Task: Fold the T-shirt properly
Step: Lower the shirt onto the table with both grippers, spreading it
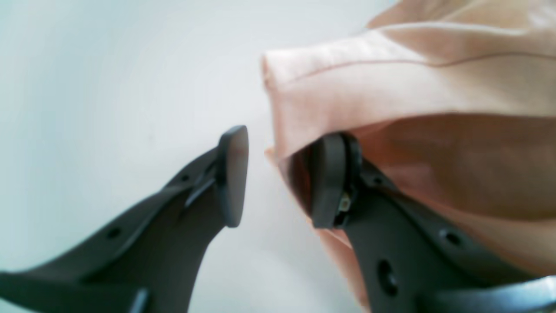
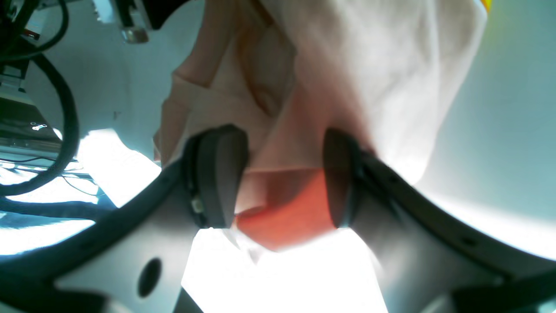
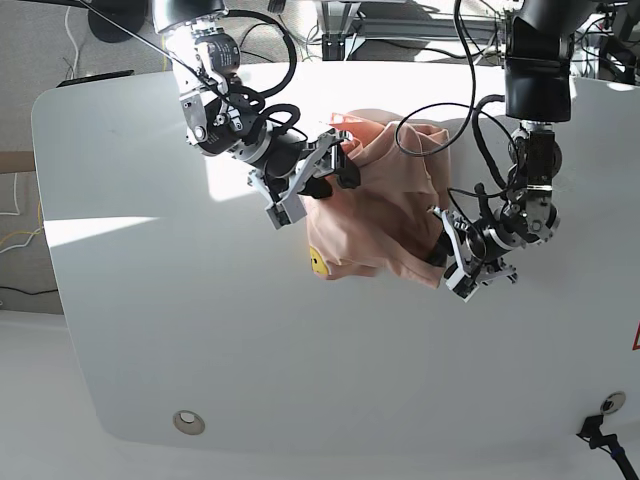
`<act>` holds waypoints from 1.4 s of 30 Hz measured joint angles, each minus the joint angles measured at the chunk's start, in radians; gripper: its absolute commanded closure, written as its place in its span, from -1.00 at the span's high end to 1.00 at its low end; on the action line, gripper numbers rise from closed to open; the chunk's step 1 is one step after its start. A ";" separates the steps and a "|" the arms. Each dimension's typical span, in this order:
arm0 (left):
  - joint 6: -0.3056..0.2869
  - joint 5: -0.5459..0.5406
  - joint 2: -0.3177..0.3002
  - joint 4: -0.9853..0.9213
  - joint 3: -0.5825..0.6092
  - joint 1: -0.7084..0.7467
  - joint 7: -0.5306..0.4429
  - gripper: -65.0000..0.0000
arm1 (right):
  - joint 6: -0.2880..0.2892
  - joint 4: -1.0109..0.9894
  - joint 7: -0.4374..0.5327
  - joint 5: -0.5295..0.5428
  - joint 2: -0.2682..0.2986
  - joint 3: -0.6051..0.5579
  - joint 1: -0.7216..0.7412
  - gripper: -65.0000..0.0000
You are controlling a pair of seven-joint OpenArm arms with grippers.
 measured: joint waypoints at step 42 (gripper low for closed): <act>-0.030 0.000 0.023 0.476 -0.019 0.505 0.024 -0.36 | 0.018 -0.542 0.310 0.020 -0.053 -0.006 0.272 -0.05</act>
